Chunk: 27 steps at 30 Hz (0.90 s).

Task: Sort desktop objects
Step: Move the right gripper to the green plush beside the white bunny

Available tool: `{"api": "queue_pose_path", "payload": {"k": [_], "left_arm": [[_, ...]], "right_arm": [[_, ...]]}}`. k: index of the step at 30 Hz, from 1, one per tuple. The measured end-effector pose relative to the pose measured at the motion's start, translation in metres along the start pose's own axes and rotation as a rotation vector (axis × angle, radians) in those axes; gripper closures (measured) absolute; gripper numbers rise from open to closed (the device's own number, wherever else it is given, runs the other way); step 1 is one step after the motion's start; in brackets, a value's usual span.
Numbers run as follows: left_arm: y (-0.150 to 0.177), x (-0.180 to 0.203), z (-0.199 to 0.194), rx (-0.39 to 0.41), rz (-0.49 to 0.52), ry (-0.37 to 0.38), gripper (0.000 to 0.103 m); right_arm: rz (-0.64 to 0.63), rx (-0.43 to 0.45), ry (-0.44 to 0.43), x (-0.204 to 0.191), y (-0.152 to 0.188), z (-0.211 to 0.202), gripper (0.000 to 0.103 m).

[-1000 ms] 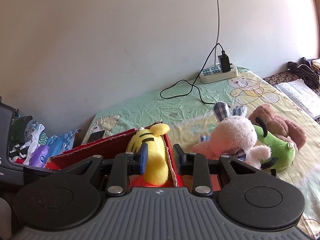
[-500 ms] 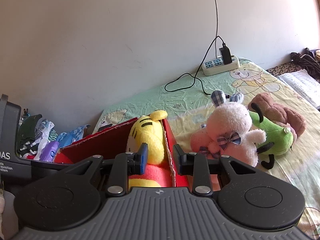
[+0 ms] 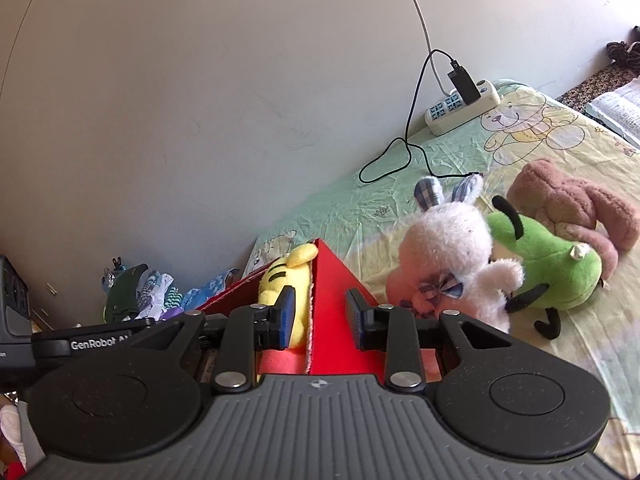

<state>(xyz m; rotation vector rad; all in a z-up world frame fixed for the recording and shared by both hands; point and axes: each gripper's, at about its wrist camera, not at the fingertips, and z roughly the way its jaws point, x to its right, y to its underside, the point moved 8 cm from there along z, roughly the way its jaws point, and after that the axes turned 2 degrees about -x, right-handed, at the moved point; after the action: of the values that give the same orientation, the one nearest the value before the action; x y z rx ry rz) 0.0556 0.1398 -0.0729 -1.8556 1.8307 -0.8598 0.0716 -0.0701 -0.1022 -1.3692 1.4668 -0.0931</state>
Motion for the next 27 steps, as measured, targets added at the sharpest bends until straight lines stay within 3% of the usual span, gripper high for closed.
{"api": "queue_pose_path", "payload": {"k": [13, 22, 27], "left_arm": [[0.0, 0.131, 0.017, 0.048, 0.073, 0.098, 0.013], [0.019, 0.196, 0.073, -0.058, -0.001, 0.237, 0.013], [0.027, 0.222, 0.108, -0.114, 0.017, 0.246, 0.013]], "right_arm": [[0.015, -0.035, 0.025, 0.099, -0.049, -0.025, 0.072], [0.003, -0.142, 0.004, 0.15, -0.07, -0.016, 0.071], [-0.02, -0.194, -0.011, 0.163, -0.085, -0.006, 0.071]]}}
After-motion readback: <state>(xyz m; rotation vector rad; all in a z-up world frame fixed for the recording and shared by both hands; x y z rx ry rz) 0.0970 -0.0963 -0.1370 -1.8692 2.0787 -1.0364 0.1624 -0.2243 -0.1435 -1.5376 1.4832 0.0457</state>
